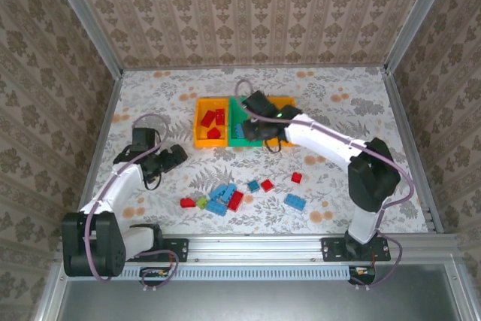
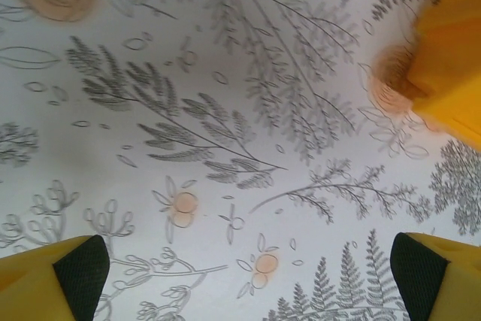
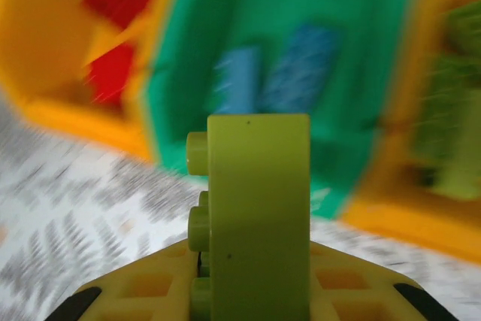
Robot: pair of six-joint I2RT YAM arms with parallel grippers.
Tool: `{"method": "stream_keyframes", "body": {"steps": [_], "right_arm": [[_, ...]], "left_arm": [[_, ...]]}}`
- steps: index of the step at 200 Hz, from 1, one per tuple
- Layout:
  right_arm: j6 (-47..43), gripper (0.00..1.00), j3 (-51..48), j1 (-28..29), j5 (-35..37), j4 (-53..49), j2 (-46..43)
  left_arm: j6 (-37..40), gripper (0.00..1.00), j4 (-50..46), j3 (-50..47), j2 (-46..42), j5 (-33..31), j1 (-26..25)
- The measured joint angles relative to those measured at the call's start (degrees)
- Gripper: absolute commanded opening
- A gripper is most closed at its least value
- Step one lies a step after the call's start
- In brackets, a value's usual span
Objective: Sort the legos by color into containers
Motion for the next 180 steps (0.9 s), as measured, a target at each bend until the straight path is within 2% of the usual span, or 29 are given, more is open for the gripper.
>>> {"method": "stream_keyframes", "body": {"steps": [31, 70, 101, 136, 180], "right_arm": [[-0.44, 0.3, -0.24, -8.04, 1.73, -1.66, 1.9], [-1.07, 0.36, 2.97, -11.32, 2.19, -4.28, 8.48], [-2.19, 0.46, 6.93, -12.44, 2.36, -6.05, 12.74], [-2.16, 0.58, 8.24, -13.31, 2.34, -6.69, 13.68], [-1.88, 0.76, 7.02, -13.62, 1.9, -5.86, 10.91]], "left_arm": [[1.09, 1.0, 1.18, 0.15, 0.37, -0.02, -5.01], [3.78, 1.0, 1.79, 2.45, 2.6, -0.22, -12.0], [7.96, 1.0, 2.08, 5.09, 3.04, -0.44, -17.64], [14.8, 1.0, 3.1, 8.33, 3.91, -0.15, -27.76], [23.69, 1.0, 3.63, 16.44, 13.62, -0.11, -39.89]]}}
